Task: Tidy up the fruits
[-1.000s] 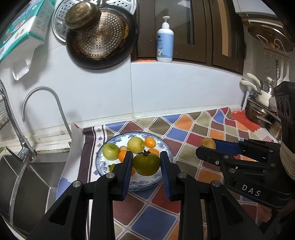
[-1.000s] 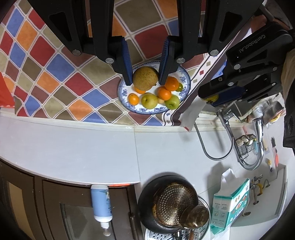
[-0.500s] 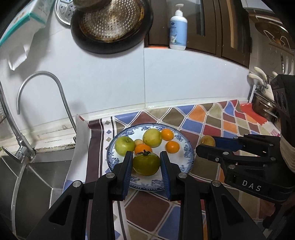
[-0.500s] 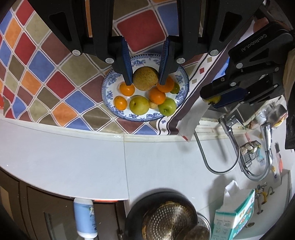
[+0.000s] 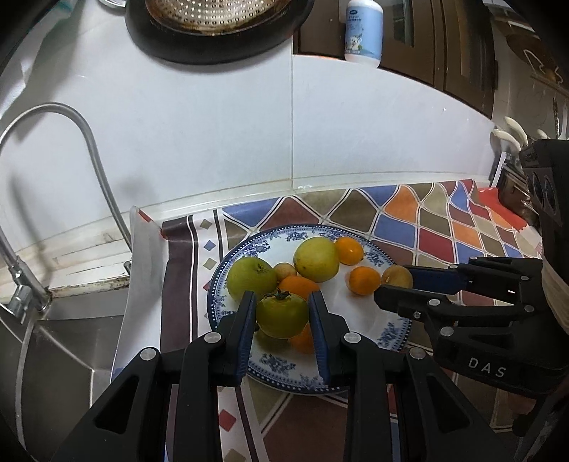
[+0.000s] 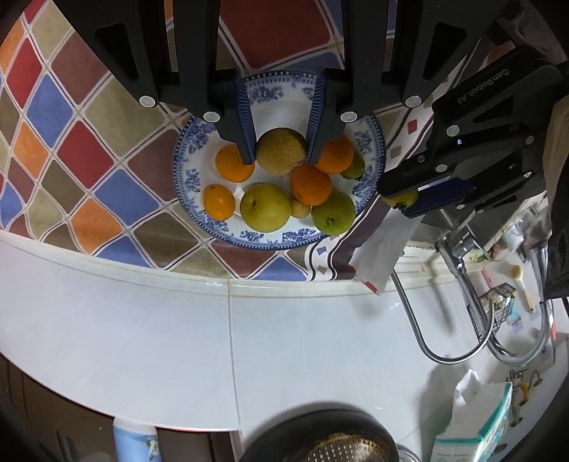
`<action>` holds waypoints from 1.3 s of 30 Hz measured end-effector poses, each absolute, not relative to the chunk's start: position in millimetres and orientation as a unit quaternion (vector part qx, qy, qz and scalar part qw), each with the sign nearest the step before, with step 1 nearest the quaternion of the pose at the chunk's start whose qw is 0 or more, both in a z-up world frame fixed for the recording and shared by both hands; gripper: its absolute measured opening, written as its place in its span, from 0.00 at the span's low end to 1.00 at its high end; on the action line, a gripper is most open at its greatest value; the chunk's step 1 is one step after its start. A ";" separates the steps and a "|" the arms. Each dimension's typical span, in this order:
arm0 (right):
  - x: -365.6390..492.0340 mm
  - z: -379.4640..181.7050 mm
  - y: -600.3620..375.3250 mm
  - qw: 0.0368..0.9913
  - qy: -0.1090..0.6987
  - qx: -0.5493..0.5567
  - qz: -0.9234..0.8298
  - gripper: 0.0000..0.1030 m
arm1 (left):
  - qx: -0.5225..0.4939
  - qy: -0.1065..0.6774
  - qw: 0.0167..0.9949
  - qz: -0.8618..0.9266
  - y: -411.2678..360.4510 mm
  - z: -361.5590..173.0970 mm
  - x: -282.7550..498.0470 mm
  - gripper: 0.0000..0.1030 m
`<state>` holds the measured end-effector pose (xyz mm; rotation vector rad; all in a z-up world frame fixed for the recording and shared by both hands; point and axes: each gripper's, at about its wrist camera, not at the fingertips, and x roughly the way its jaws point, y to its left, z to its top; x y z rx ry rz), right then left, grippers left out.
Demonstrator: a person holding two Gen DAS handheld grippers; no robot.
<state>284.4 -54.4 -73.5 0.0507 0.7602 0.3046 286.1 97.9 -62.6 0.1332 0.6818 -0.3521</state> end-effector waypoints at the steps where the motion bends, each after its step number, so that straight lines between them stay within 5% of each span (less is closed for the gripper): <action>1: 287.7 -75.5 -53.3 0.916 0.372 0.025 0.149 0.29 | 0.066 0.333 0.925 -0.172 97.9 -64.5 288.6 0.29; 30: 302.2 -83.6 -55.1 0.918 0.377 0.031 0.120 0.31 | 0.071 0.332 0.924 -0.175 99.1 -72.9 309.4 0.36; 39: 276.7 -66.1 -64.7 0.928 0.354 0.040 0.107 0.37 | 0.062 0.314 0.938 -0.134 100.1 -49.9 278.5 0.55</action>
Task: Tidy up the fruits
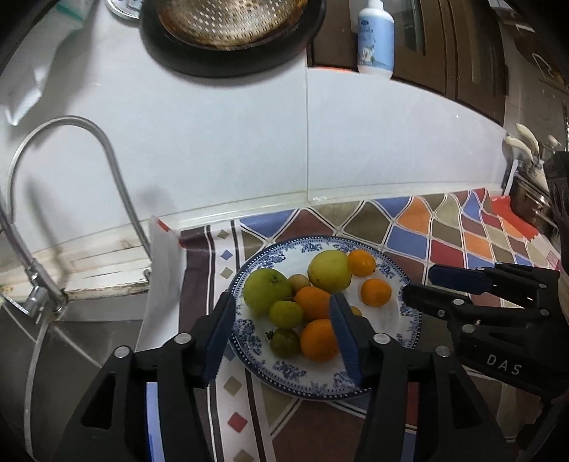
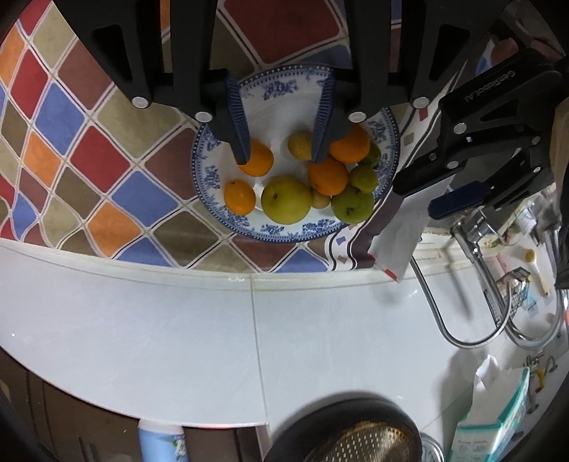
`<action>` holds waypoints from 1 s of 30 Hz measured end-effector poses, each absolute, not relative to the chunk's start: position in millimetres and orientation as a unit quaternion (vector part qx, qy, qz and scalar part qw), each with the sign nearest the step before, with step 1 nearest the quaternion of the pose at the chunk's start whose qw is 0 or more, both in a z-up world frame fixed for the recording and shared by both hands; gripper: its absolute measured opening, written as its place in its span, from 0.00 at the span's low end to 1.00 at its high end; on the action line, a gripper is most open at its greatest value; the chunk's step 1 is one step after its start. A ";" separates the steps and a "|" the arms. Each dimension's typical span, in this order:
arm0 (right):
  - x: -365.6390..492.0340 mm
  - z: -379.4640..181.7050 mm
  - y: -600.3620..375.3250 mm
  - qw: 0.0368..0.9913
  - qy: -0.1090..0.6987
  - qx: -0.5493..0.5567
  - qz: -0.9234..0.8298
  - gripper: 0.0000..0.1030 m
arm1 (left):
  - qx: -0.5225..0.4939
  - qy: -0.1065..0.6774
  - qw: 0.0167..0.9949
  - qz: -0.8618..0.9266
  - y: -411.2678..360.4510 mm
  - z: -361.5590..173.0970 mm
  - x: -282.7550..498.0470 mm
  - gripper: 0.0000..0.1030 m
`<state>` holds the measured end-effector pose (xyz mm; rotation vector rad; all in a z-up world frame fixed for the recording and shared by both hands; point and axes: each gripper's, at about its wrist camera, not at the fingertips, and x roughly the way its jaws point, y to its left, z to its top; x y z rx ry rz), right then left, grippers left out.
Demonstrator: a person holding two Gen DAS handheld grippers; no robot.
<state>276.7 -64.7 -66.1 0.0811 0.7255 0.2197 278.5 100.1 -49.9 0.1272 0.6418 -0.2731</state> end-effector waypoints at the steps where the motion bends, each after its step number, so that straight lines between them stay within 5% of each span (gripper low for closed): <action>1: 273.0 -63.3 -65.5 0.930 0.350 0.038 0.106 0.37 | 0.061 0.313 0.939 -0.129 99.8 -47.8 274.6 0.60; 13: 213.5 -25.0 -81.7 0.955 0.289 0.031 0.062 0.69 | 0.059 0.255 0.963 -0.070 99.0 -14.1 213.2 0.87; 30: 119.5 -2.5 -105.3 0.966 0.256 0.036 0.032 0.80 | 0.057 0.211 0.974 -0.051 80.3 14.9 119.7 1.00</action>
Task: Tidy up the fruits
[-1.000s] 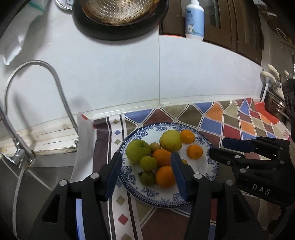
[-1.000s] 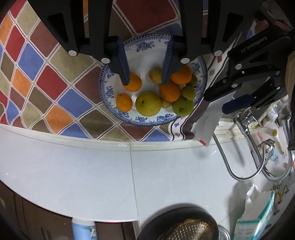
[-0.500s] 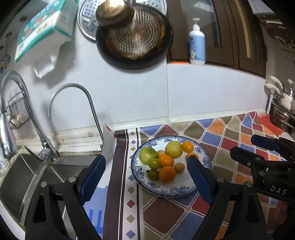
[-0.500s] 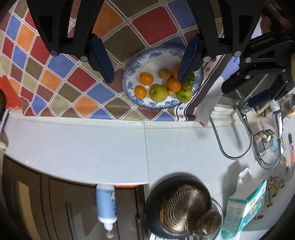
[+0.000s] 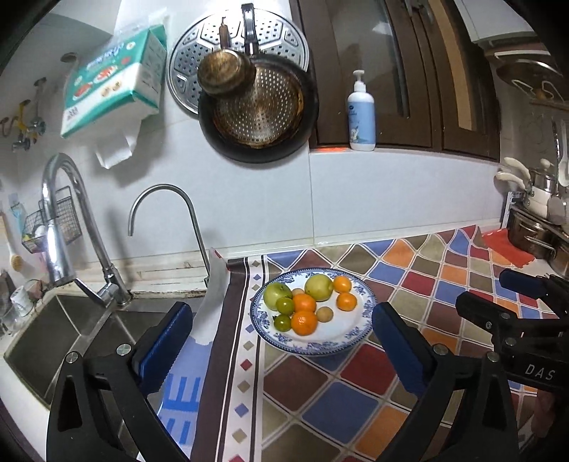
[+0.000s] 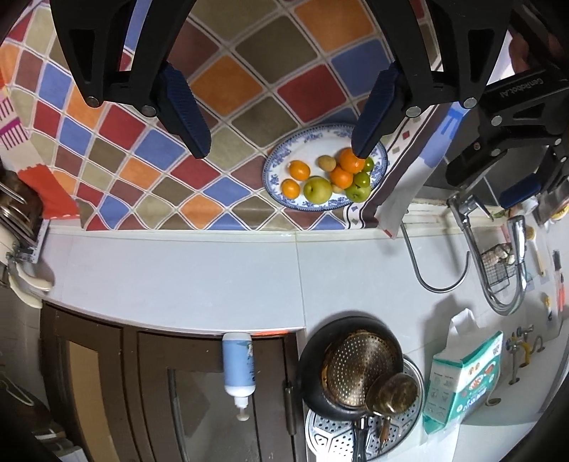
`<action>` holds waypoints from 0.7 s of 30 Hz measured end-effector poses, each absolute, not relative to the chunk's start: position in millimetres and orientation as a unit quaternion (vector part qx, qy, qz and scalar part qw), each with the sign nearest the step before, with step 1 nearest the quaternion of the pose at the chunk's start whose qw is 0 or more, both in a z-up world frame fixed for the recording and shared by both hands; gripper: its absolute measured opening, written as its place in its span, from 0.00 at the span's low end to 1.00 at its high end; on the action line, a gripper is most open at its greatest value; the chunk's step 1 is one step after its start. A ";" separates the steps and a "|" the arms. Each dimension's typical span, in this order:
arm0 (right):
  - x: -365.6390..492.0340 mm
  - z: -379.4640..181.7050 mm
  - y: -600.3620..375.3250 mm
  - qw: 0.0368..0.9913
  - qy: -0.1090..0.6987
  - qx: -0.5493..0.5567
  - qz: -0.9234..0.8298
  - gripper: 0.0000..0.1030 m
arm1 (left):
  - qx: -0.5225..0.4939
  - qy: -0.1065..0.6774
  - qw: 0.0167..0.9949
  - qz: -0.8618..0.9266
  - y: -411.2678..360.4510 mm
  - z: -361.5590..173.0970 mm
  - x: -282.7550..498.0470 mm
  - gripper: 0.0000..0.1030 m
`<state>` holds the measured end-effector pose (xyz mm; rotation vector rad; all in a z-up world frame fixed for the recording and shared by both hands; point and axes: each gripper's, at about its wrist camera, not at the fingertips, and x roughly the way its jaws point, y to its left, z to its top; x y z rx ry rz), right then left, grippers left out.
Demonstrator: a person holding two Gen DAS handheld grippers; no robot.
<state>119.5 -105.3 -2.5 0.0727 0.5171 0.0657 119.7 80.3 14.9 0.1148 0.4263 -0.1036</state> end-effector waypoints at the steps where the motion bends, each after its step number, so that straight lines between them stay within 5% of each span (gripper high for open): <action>1: 113.2 -1.1 -107.1 0.966 0.254 0.034 0.032 0.81 | 0.056 0.211 0.975 -0.050 79.3 15.6 115.3 1.00; 21: 25.4 14.7 -140.4 0.971 0.231 0.023 0.053 0.83 | 0.037 0.208 0.977 -0.027 48.5 29.3 22.4 1.00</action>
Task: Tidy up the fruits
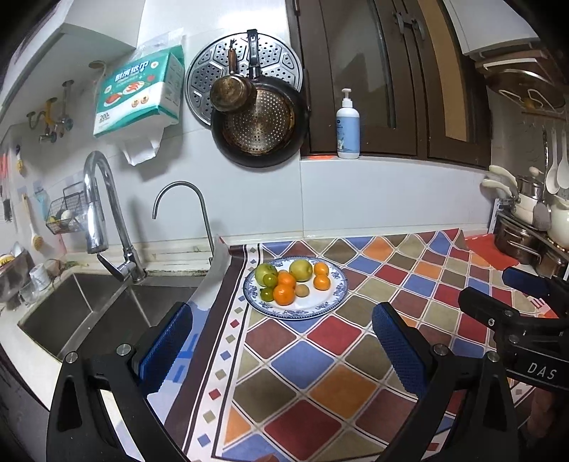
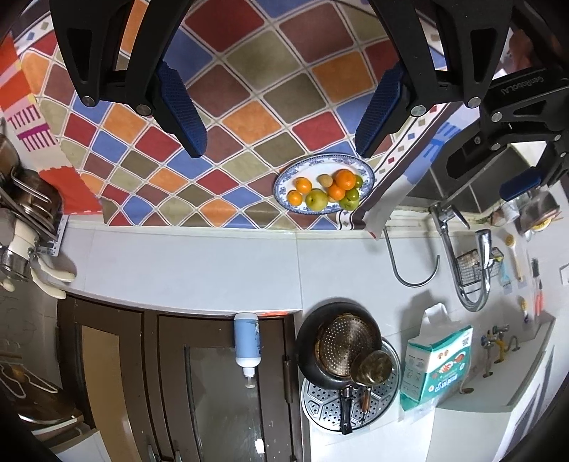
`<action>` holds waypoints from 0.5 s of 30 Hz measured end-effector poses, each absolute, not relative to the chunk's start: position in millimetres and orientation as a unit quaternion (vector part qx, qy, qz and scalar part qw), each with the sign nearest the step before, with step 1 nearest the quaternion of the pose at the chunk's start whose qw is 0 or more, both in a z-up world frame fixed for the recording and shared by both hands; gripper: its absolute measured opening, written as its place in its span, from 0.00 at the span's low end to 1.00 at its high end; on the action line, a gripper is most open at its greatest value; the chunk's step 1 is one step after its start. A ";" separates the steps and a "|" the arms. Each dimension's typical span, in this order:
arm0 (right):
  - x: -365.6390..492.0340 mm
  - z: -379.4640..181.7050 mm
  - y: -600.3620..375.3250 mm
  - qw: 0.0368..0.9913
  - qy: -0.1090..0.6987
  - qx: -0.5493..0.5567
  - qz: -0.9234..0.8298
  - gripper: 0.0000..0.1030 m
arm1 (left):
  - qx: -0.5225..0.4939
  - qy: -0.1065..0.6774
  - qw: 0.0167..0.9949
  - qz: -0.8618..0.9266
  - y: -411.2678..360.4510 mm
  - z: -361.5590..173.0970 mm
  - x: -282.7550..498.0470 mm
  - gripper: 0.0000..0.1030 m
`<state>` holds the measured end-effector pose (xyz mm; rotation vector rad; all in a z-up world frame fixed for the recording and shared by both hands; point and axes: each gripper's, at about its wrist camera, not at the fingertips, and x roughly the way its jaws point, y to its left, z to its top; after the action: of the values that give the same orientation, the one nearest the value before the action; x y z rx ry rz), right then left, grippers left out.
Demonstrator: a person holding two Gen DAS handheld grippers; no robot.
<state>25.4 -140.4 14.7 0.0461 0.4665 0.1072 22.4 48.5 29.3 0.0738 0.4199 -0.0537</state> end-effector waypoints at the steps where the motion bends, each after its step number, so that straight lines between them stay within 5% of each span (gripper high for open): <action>1: 21.5 14.8 -142.1 0.971 0.230 0.023 0.054 0.83 | 0.037 0.207 0.977 -0.026 46.7 29.9 18.1 1.00; 15: -6.5 13.8 -159.3 0.971 0.229 0.027 0.065 0.84 | 0.039 0.202 0.978 -0.019 27.9 30.4 -11.6 1.00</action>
<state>-6.5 -159.3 13.8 0.0549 0.4620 0.1316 -11.6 27.9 30.4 0.0783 0.4070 -0.0383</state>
